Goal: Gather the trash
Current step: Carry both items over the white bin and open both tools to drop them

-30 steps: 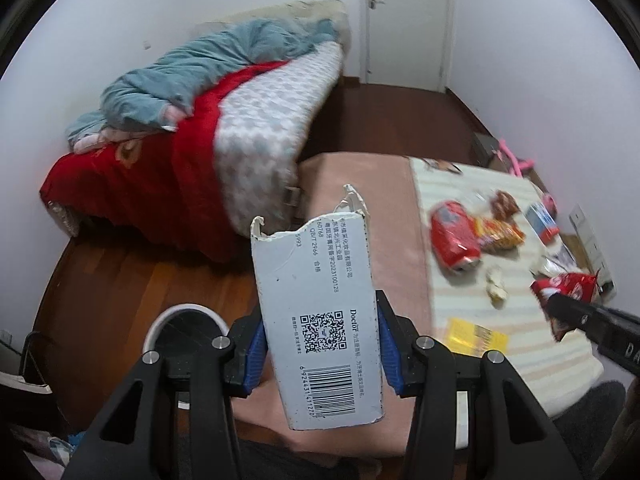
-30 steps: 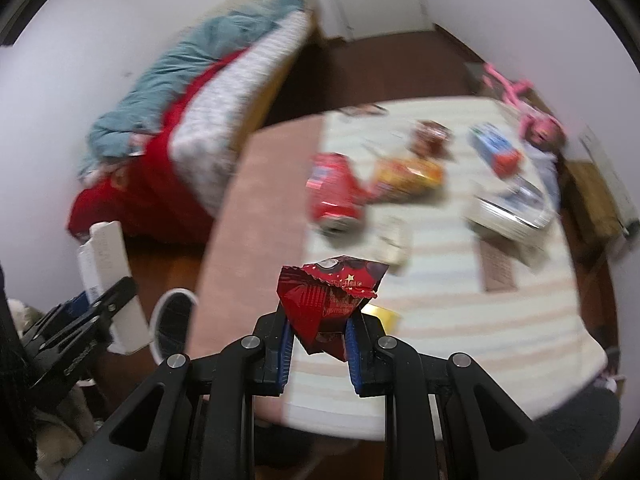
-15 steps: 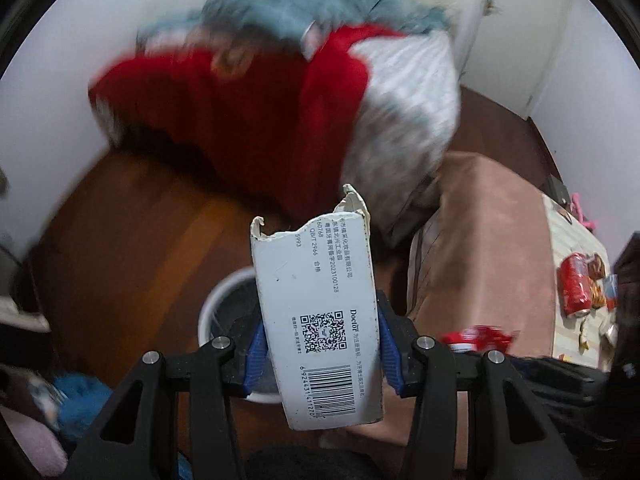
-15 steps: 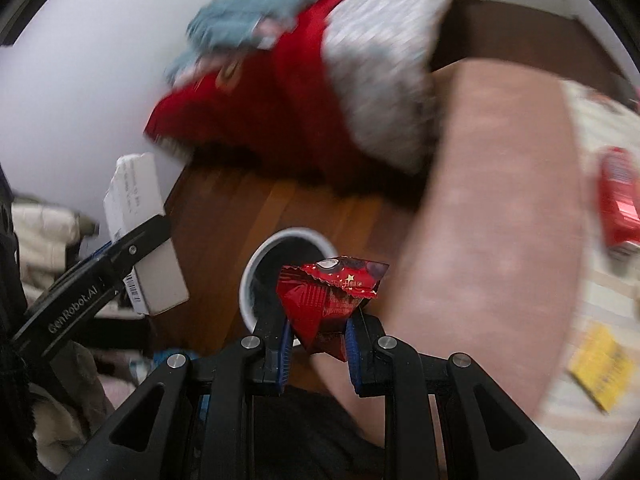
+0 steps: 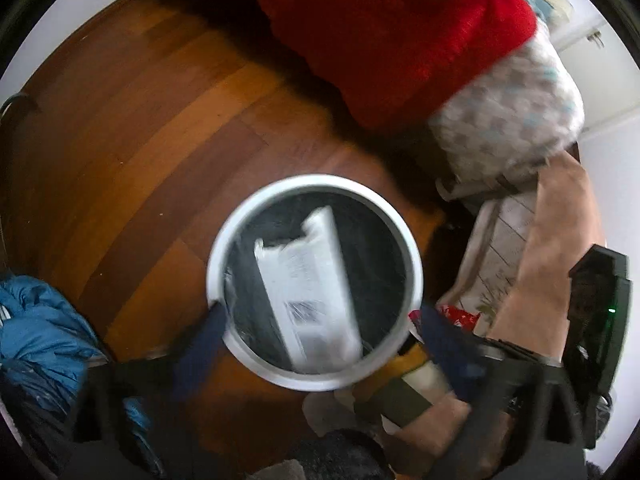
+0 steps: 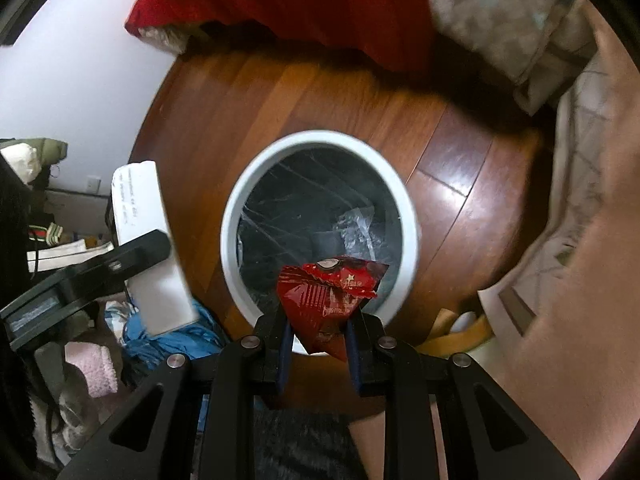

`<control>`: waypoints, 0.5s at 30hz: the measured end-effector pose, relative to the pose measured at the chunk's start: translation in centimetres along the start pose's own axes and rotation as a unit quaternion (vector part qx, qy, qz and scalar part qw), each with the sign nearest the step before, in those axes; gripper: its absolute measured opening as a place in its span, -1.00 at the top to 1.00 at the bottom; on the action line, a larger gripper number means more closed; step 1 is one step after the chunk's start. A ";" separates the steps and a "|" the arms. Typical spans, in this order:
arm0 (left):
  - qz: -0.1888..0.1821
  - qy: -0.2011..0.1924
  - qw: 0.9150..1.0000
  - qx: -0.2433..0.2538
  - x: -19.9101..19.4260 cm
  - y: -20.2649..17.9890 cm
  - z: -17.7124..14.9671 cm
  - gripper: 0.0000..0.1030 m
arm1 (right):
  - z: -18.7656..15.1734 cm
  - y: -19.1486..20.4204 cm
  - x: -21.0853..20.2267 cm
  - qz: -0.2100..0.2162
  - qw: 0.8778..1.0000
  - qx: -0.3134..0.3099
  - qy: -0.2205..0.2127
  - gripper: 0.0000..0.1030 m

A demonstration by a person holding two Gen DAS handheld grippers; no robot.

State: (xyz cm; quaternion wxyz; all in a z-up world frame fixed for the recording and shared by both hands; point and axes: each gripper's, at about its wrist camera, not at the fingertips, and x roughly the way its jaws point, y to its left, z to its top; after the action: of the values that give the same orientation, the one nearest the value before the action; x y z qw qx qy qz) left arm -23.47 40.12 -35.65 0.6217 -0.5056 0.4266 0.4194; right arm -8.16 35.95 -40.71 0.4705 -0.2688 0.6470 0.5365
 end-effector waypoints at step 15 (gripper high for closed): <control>0.136 -0.059 0.989 0.003 -1.7 2.0 -3.2 -0.99 | 0.2 -0.1 2.4 -0.137 0.989 -0.049 0.016 -1.00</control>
State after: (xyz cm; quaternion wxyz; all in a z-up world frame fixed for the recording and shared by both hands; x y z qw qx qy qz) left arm -26.18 37.09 -34.93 0.5847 -0.4149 0.4552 0.5280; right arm -8.97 36.45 -42.92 0.5152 -0.3863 0.5844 0.4939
